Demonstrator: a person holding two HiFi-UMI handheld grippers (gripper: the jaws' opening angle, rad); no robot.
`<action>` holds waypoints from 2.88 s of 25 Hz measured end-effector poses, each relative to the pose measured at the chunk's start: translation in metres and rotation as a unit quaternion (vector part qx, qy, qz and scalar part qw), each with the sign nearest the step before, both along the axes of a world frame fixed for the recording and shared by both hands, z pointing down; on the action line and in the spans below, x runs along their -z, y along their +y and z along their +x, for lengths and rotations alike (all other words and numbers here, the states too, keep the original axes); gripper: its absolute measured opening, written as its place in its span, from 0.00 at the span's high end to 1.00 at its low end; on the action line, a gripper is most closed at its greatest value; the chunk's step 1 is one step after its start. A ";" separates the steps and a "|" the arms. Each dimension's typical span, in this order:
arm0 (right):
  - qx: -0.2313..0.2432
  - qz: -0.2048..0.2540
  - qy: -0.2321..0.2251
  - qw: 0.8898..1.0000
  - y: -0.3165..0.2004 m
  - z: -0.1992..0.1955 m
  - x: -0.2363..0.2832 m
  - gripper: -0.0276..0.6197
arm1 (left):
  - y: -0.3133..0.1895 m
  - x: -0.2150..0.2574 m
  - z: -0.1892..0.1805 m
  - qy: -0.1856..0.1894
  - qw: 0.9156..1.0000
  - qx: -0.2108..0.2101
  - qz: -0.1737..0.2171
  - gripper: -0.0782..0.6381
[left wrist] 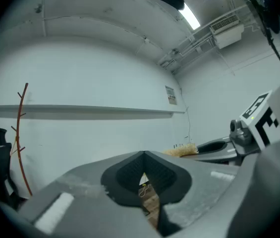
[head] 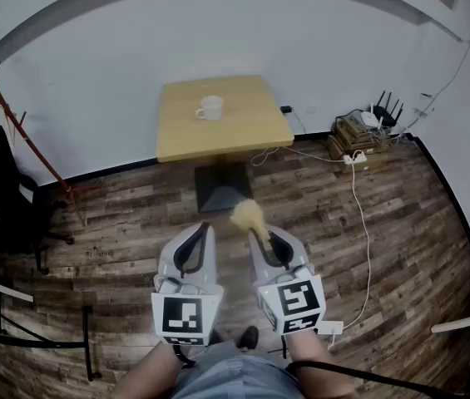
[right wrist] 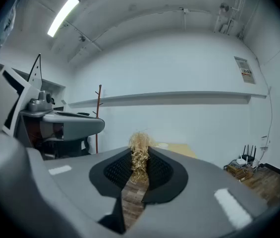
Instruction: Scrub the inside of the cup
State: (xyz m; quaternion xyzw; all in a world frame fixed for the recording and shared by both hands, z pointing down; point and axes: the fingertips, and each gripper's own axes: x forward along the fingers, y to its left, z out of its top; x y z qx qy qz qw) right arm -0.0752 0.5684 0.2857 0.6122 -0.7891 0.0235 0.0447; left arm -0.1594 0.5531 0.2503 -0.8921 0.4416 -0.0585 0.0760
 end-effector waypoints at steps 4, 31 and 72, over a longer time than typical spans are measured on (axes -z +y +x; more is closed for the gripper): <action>-0.002 -0.003 -0.006 1.000 0.000 0.024 -0.003 0.86 | 0.002 -0.004 0.021 0.008 1.000 0.006 -0.017 0.87; 0.000 -0.046 -0.037 0.998 -0.107 0.090 -0.043 0.86 | -0.111 -0.057 0.066 0.004 0.997 0.030 -0.077 0.87; 0.011 -0.030 -0.017 0.999 -0.403 0.115 -0.023 0.86 | -0.409 -0.063 0.089 -0.012 0.997 0.027 -0.074 0.87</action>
